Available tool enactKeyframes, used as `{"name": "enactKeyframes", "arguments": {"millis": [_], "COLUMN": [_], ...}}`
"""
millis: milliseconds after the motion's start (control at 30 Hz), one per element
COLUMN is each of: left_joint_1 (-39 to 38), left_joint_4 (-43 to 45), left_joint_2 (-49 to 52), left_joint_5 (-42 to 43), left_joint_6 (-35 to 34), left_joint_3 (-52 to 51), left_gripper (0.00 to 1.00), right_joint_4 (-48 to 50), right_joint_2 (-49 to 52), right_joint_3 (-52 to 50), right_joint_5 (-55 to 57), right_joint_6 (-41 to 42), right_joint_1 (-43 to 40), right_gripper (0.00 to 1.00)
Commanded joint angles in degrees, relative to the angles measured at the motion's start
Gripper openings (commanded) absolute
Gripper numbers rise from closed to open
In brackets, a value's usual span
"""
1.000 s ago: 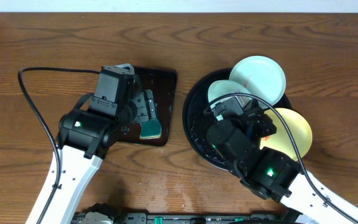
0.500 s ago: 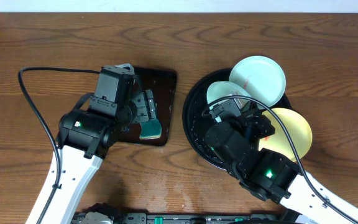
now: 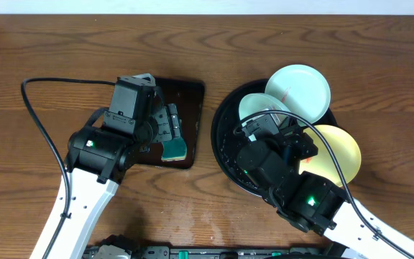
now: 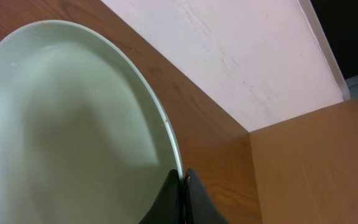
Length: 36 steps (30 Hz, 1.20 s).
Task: Clean dirty plates on tray and stack at the side
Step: 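Lift the pale green plate with the right gripper and carry it right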
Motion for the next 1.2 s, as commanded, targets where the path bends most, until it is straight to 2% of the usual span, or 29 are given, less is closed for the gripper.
{"name": "enactKeyframes", "arguments": {"millis": [0,167,300,400,467,567,633,733,967,1167], "left_joint_1": [0.15,0.15,0.15,0.15,0.15,0.15,0.15,0.15,0.15,0.15], "left_joint_4": [-0.2,-0.2,-0.17,-0.17,-0.2,-0.2,-0.2,-0.2,-0.2,-0.17], "left_joint_2": [-0.15,-0.15,-0.15,-0.15,-0.15,-0.15,-0.15,-0.15,-0.15,-0.15], "left_joint_5": [0.33,0.35,0.35,0.35,0.35,0.35,0.35,0.35,0.33,0.33], "left_joint_6": [0.55,0.55,0.55,0.55,0.55,0.55,0.55,0.55,0.55,0.55], "left_joint_3": [0.72,0.72,0.72,0.72,0.72,0.72,0.72,0.72,0.72,0.72], "left_gripper": [0.83,0.83,0.83,0.83,0.83,0.83,0.83,0.83,0.83,0.83], "right_joint_4": [0.31,0.31,-2.43,-4.72,-4.96,-5.27,-4.2,-0.98,4.83,5.88], "right_joint_2": [0.13,0.26,1.88,4.2,5.66,5.68,5.16,3.82,3.04,3.34], "right_joint_3": [1.03,1.03,1.01,0.98,1.01,1.01,1.01,1.03,1.01,1.01], "right_joint_5": [1.66,1.66,0.04,-10.23,-18.29,-21.77,-20.87,-18.62,4.66,11.32], "right_joint_6": [-0.44,0.76,16.83,27.21,27.93,27.93,26.1,16.65,-2.69,-6.88], "right_joint_1": [0.5,0.44,-1.4,-6.1,-10.6,-14.36,-14.71,-12.96,-1.97,4.9], "right_gripper": [0.01,0.01,0.01,0.01,0.01,0.01,0.01,0.01,0.01,0.01]}}
